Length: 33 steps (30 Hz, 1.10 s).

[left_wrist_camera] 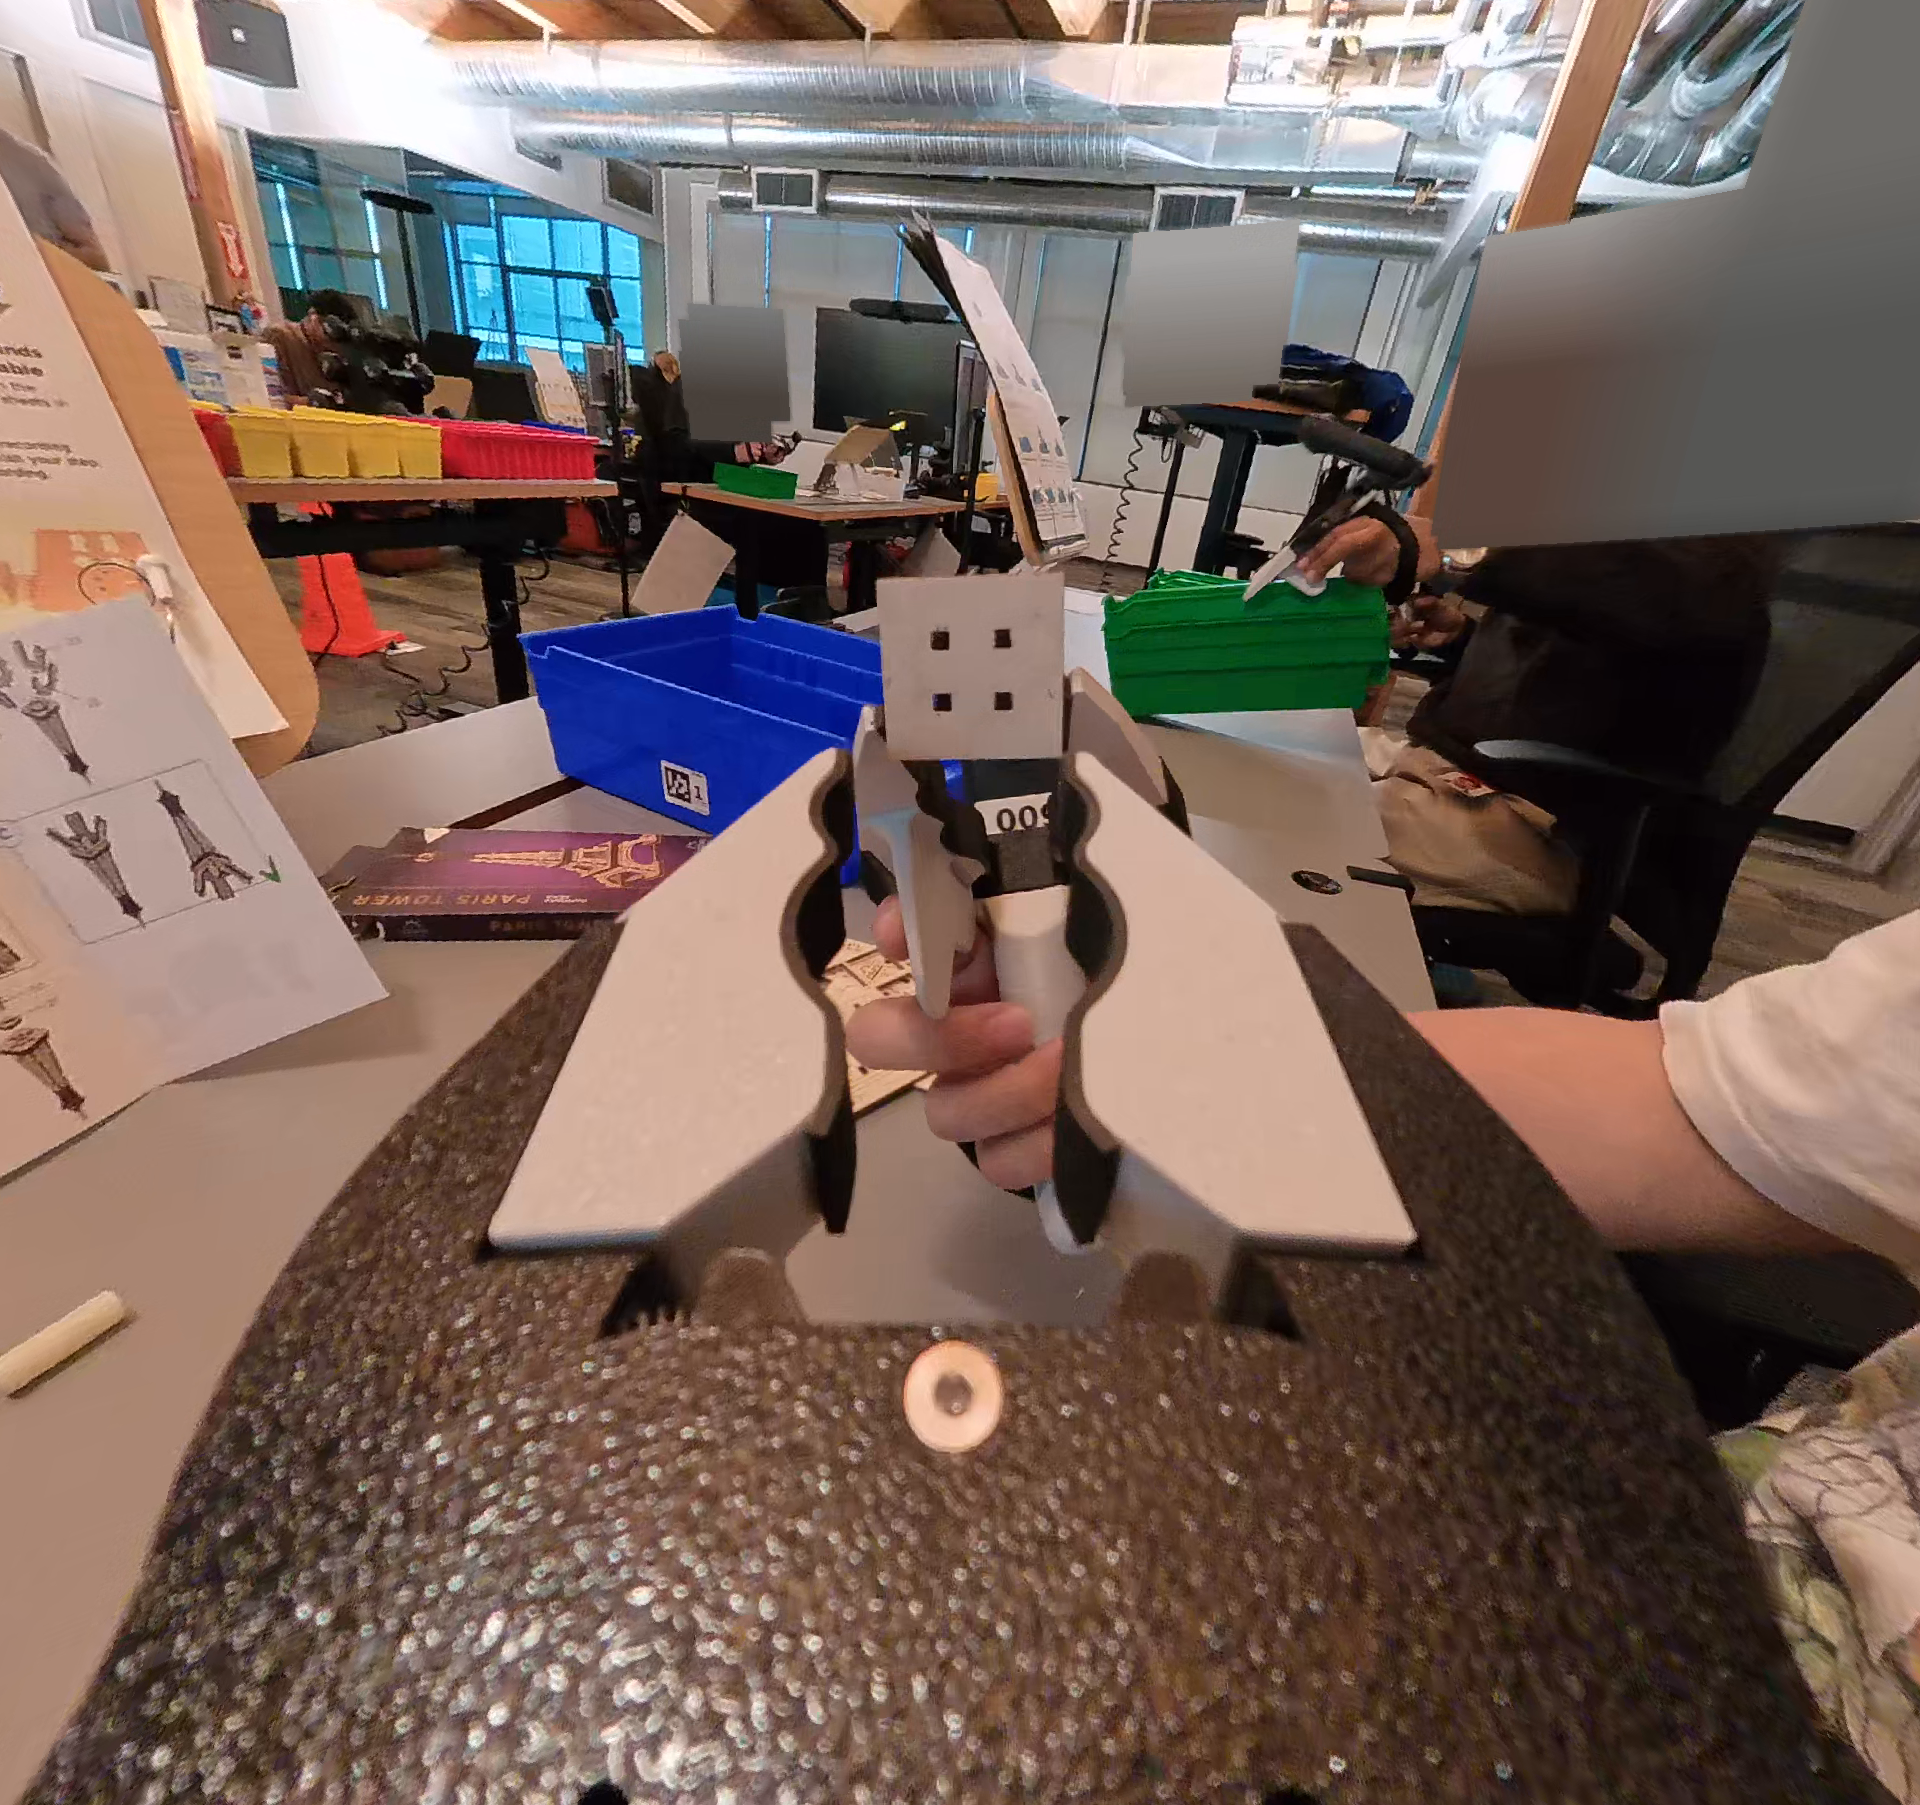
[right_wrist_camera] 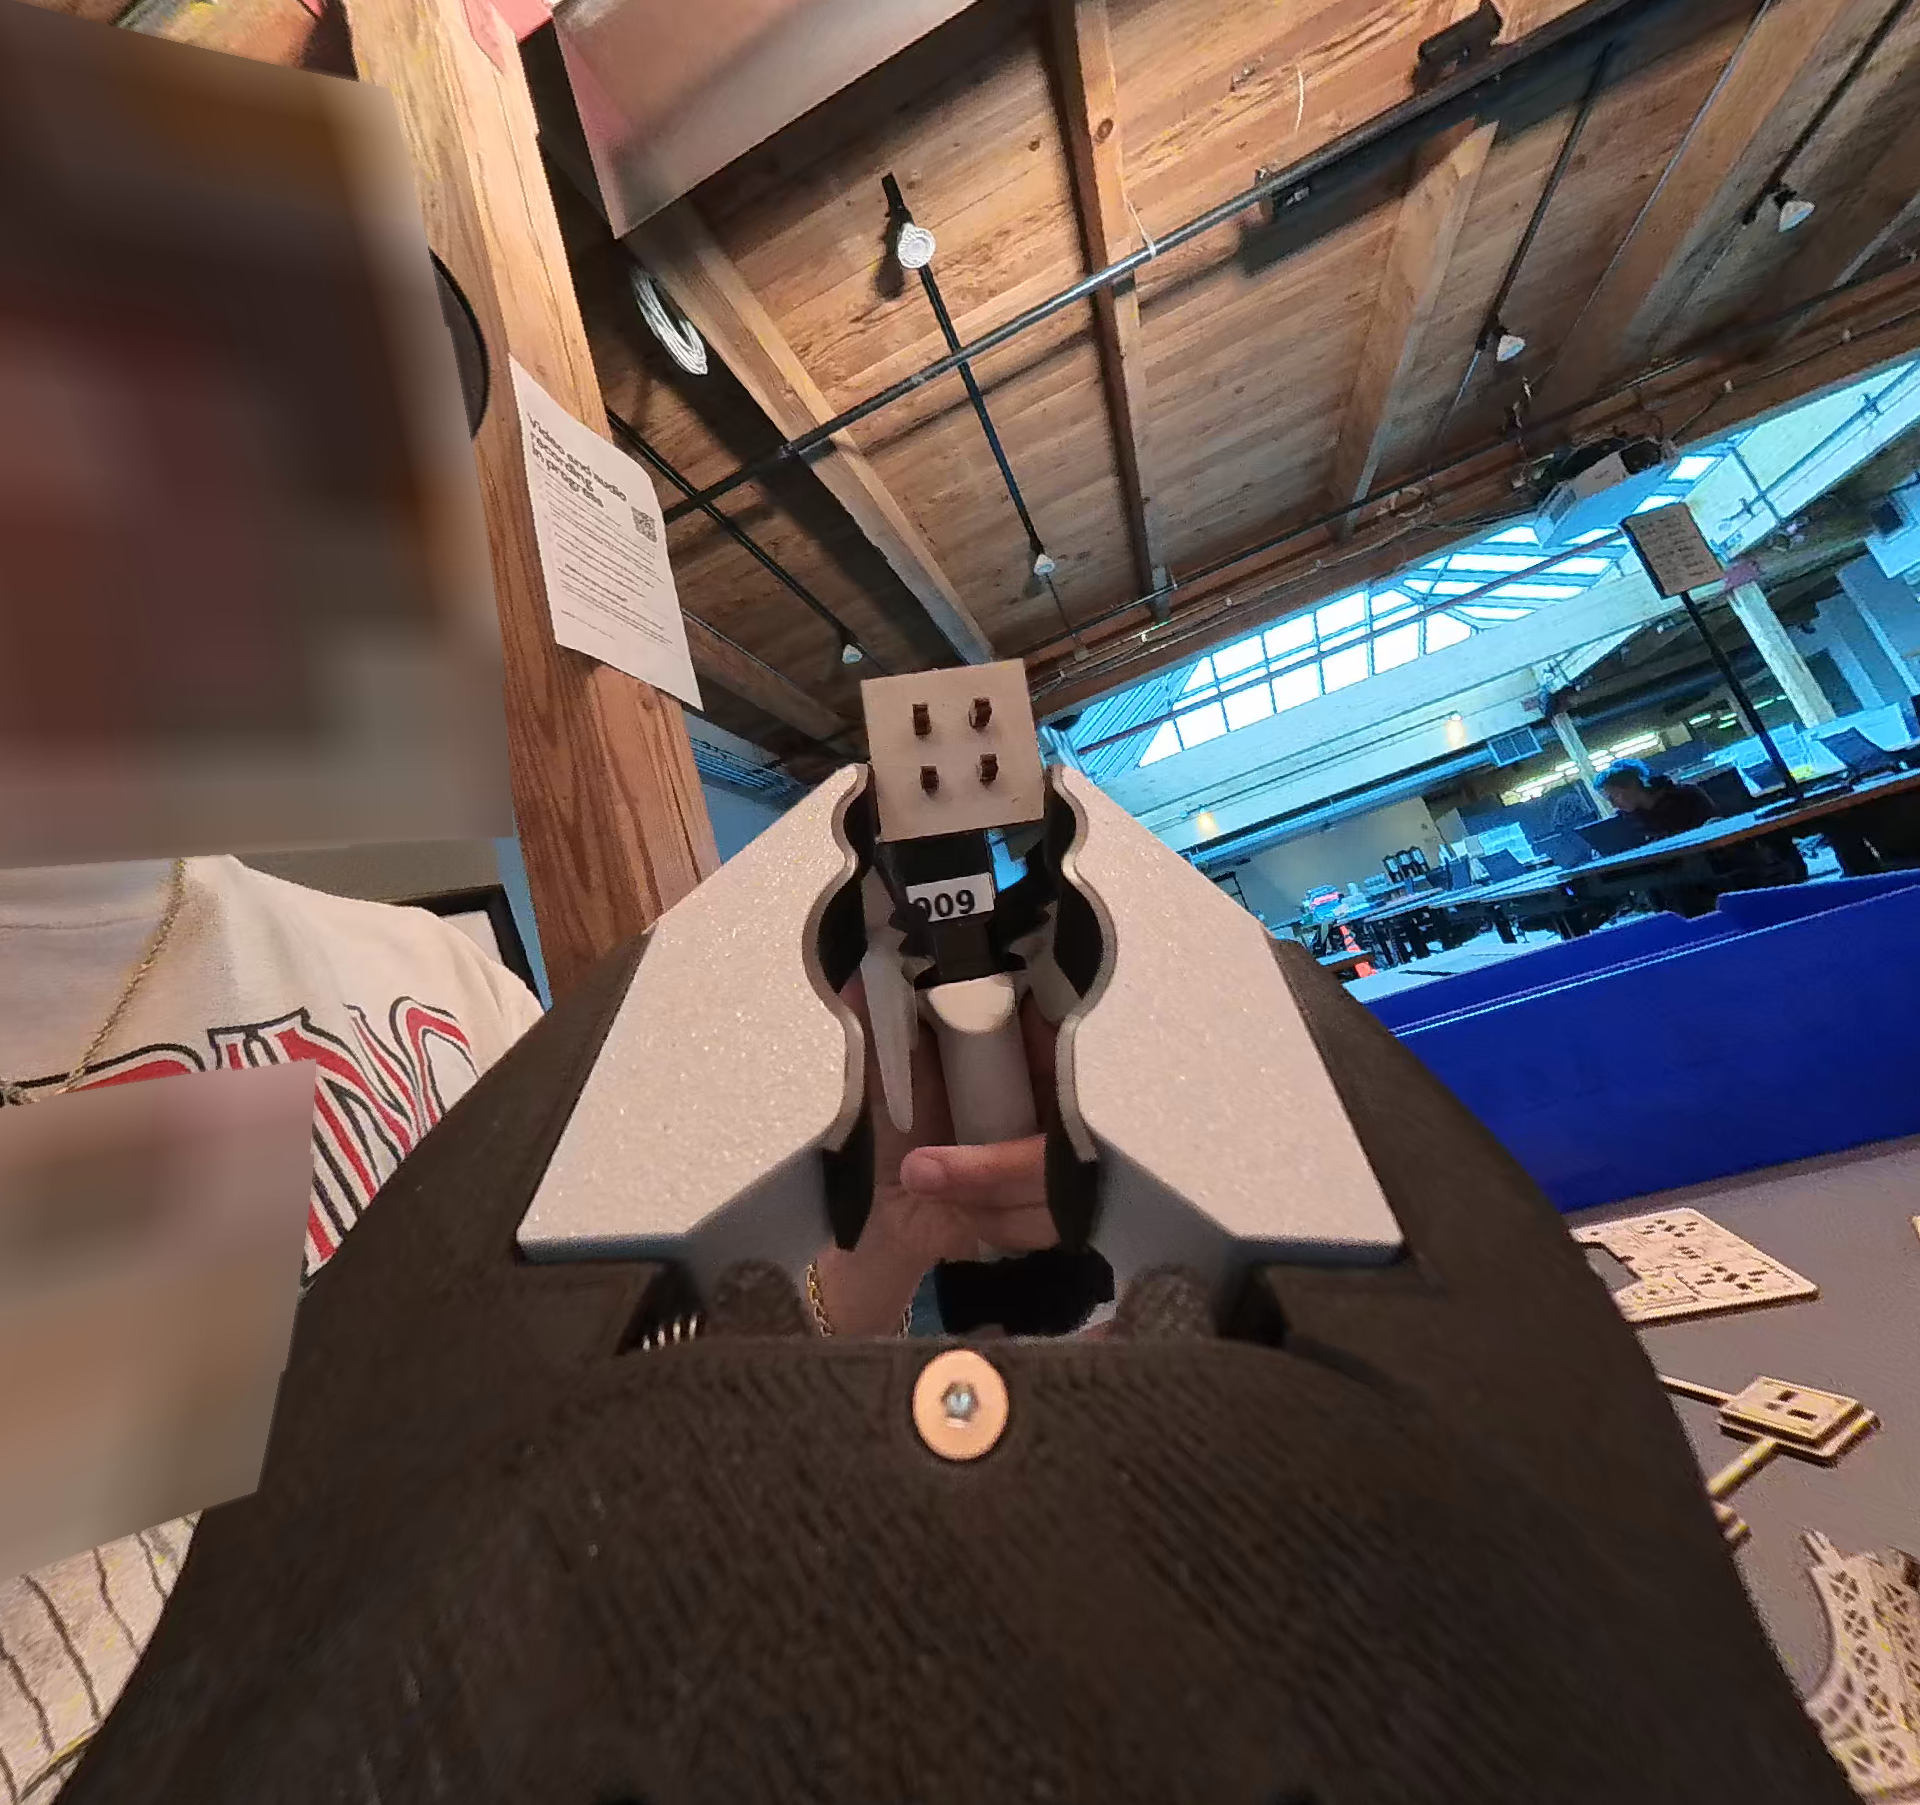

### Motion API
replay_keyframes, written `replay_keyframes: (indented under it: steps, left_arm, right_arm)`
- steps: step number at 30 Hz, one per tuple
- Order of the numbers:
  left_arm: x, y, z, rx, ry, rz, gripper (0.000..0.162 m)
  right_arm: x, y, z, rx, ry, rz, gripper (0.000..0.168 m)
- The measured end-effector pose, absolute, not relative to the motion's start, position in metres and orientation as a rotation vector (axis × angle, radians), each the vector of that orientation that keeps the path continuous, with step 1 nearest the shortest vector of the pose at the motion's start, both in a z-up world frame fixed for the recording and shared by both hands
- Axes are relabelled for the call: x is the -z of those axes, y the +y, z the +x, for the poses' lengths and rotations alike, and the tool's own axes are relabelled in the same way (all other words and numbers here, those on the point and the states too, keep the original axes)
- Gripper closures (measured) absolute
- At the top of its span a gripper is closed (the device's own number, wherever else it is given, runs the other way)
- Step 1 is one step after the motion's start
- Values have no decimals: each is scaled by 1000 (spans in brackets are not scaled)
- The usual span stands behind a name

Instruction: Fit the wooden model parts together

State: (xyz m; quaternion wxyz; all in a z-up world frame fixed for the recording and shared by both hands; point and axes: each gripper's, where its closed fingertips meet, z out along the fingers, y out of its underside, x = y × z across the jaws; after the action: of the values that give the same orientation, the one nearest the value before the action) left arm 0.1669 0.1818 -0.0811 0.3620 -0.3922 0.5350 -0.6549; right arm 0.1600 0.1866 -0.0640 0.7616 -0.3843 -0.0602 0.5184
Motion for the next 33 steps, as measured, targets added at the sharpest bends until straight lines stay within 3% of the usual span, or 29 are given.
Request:
replay_keyframes:
  steps: [24, 29, 33]
  left_arm:
    - [75, 174, 166, 1611, 1397, -943, 133]
    - [76, 180, 167, 1544, 1379, -918, 133]
    - [73, 182, 164, 1542, 1363, -895, 133]
  right_arm:
    - [60, 180, 160, -1060, -191, -829, 138]
    - [62, 181, 161, -987, -208, -862, 144]
    - [63, 183, 168, -925, -183, -875, 133]
